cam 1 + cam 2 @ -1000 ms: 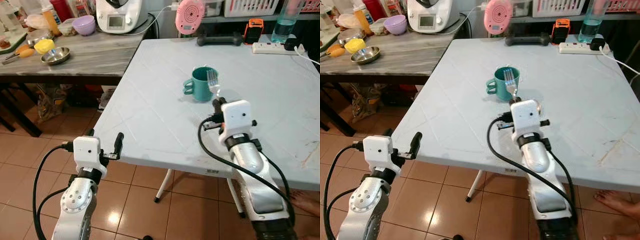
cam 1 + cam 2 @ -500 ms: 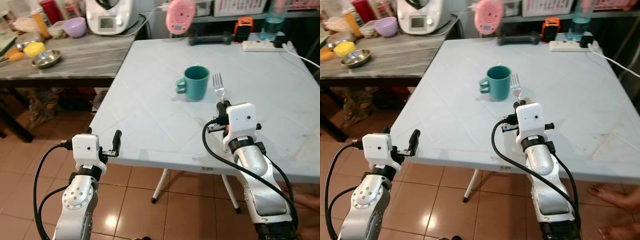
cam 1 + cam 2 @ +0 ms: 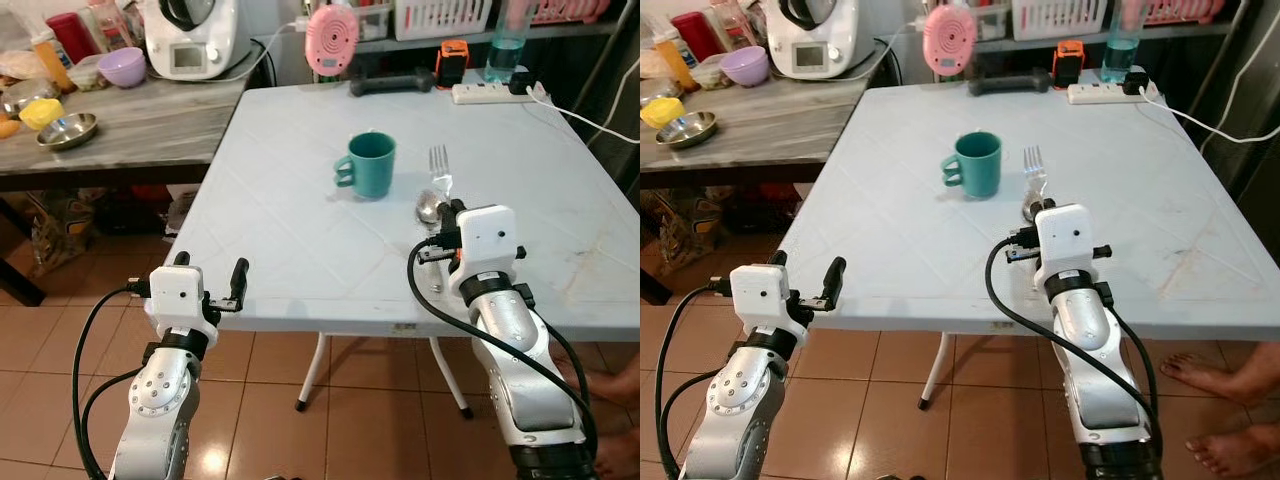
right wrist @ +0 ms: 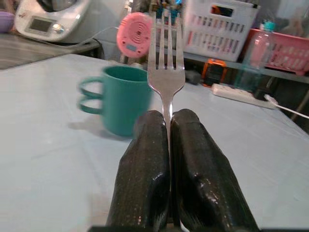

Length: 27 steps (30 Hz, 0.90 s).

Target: Setting the table

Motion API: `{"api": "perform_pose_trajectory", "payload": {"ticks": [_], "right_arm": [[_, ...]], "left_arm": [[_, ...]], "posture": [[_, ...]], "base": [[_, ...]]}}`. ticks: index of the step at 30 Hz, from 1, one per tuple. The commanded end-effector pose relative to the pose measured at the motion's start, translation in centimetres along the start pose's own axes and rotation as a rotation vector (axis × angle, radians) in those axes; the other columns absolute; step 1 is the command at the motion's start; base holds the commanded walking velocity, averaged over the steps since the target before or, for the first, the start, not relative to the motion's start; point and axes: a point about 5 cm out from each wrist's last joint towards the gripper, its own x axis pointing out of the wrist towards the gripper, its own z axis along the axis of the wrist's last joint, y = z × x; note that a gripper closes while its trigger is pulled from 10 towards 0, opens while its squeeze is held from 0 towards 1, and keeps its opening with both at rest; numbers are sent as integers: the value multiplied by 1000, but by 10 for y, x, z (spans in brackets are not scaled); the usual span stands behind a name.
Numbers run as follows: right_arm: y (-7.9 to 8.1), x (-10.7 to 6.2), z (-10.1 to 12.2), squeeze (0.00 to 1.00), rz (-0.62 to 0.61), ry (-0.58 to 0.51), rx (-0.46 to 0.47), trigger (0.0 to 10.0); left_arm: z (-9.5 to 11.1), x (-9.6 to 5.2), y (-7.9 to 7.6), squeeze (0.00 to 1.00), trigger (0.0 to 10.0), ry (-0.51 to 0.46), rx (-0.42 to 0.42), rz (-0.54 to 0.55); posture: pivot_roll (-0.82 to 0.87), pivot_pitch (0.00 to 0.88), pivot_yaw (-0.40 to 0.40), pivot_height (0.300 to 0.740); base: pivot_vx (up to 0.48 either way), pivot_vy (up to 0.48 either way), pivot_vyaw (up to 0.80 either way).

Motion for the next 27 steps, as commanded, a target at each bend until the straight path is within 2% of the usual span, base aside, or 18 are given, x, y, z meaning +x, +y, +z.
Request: {"api": "perform_pose_trajectory", "payload": {"ticks": [1, 27], "right_arm": [[5, 3, 5, 0, 12, -27, 6, 10000], [5, 9, 8, 0, 8, -52, -2, 10000]], "left_arm": [[-2, -2, 4, 0, 10000, 14, 8, -5], [-3, -2, 0, 0, 10000, 16, 9, -23]], "posture": [[-237, 101, 145, 740], [-235, 93, 146, 740]], "base": [[0, 398, 0], [0, 462, 0]]}}
